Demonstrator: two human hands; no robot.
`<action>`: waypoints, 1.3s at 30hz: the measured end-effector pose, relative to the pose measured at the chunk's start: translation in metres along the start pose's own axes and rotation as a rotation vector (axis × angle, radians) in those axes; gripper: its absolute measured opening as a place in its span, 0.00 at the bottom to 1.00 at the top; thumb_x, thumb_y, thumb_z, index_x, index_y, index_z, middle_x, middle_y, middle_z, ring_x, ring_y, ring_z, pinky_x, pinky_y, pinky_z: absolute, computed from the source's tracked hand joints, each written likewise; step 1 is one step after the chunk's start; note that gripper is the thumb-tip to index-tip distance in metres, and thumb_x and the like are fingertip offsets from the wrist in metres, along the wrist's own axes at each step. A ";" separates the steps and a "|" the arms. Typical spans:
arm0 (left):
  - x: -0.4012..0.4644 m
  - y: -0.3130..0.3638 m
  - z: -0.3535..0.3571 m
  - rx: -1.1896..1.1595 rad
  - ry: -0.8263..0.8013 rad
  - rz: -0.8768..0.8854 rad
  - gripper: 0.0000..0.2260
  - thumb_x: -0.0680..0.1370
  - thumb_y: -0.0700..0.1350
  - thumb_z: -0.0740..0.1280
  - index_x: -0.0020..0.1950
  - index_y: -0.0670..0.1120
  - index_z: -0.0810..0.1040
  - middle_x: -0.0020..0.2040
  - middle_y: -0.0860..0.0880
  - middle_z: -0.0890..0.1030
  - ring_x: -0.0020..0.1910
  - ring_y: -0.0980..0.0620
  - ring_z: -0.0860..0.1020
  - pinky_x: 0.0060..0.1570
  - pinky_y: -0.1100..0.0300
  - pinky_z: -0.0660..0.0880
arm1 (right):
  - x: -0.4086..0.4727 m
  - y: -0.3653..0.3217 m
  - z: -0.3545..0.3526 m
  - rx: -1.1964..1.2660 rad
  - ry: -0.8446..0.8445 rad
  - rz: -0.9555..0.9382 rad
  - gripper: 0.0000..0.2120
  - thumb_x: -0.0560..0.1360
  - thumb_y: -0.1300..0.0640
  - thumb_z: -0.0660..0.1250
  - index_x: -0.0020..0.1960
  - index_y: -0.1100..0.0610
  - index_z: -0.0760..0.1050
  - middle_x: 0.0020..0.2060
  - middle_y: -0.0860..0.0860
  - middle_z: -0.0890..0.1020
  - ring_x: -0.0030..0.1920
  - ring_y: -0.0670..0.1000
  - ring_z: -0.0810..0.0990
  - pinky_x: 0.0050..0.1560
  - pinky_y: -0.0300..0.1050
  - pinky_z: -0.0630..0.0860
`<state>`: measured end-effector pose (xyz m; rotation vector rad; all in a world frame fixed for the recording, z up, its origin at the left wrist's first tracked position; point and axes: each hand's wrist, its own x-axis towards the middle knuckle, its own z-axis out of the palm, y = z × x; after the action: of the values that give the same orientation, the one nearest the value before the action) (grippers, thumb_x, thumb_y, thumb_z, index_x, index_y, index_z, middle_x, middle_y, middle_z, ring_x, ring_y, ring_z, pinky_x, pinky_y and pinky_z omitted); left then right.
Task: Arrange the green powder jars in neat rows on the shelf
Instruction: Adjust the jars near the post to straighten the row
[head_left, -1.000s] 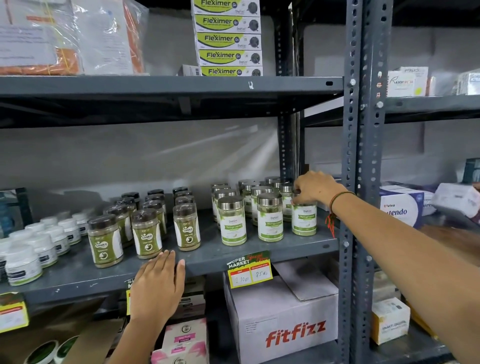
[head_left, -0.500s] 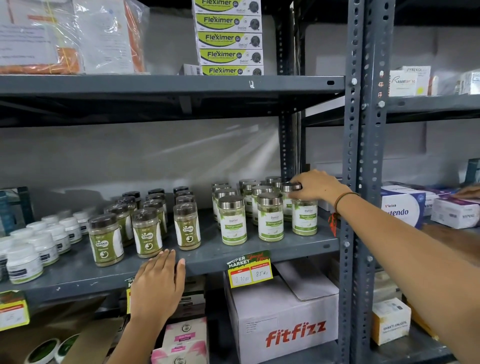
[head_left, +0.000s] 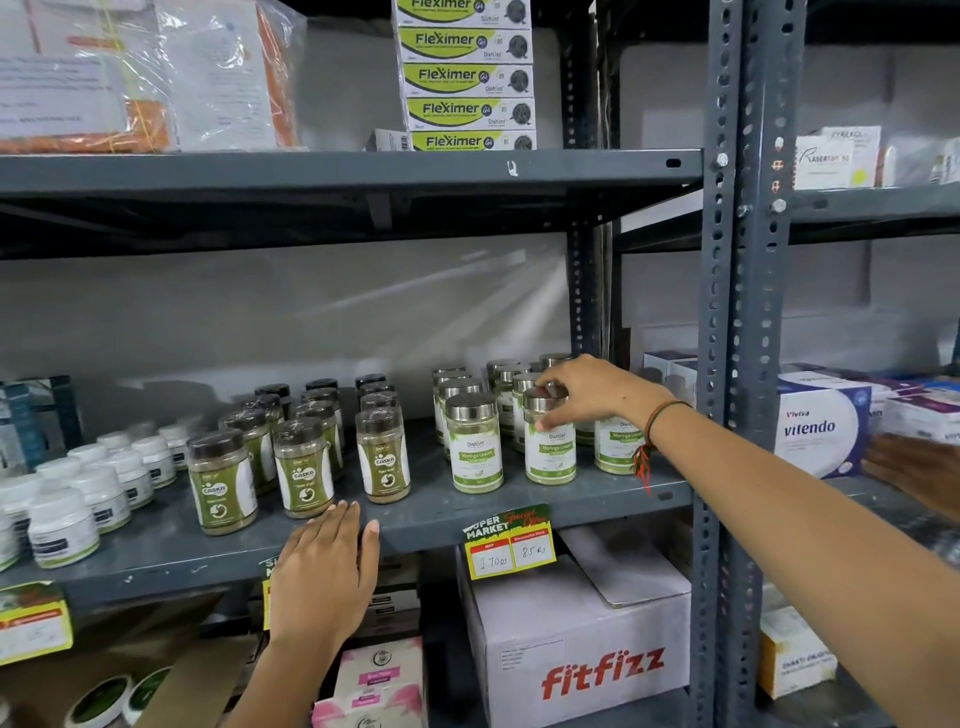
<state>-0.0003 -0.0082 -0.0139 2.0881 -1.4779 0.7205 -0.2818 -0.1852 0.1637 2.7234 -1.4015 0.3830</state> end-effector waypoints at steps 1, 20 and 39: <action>0.000 0.000 0.000 -0.002 0.002 0.000 0.25 0.79 0.56 0.53 0.58 0.39 0.81 0.55 0.41 0.83 0.55 0.44 0.81 0.58 0.48 0.74 | 0.001 0.000 0.001 0.003 0.001 0.005 0.36 0.68 0.38 0.75 0.72 0.51 0.72 0.65 0.53 0.78 0.63 0.56 0.77 0.64 0.54 0.75; 0.001 -0.001 -0.001 0.013 0.022 0.023 0.25 0.80 0.56 0.52 0.58 0.41 0.81 0.55 0.43 0.83 0.55 0.46 0.81 0.57 0.50 0.75 | 0.040 -0.152 0.019 0.000 0.095 -0.360 0.33 0.74 0.36 0.67 0.74 0.50 0.69 0.69 0.55 0.77 0.68 0.58 0.75 0.66 0.57 0.73; 0.002 -0.004 0.003 -0.011 0.058 0.044 0.23 0.80 0.55 0.53 0.58 0.42 0.81 0.55 0.44 0.83 0.56 0.48 0.80 0.59 0.51 0.74 | 0.050 -0.177 0.027 -0.021 0.023 -0.285 0.33 0.72 0.37 0.71 0.72 0.53 0.72 0.67 0.56 0.78 0.65 0.60 0.77 0.62 0.56 0.76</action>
<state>0.0043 -0.0101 -0.0147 2.0153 -1.4967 0.7812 -0.1064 -0.1253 0.1611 2.8333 -0.9838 0.3758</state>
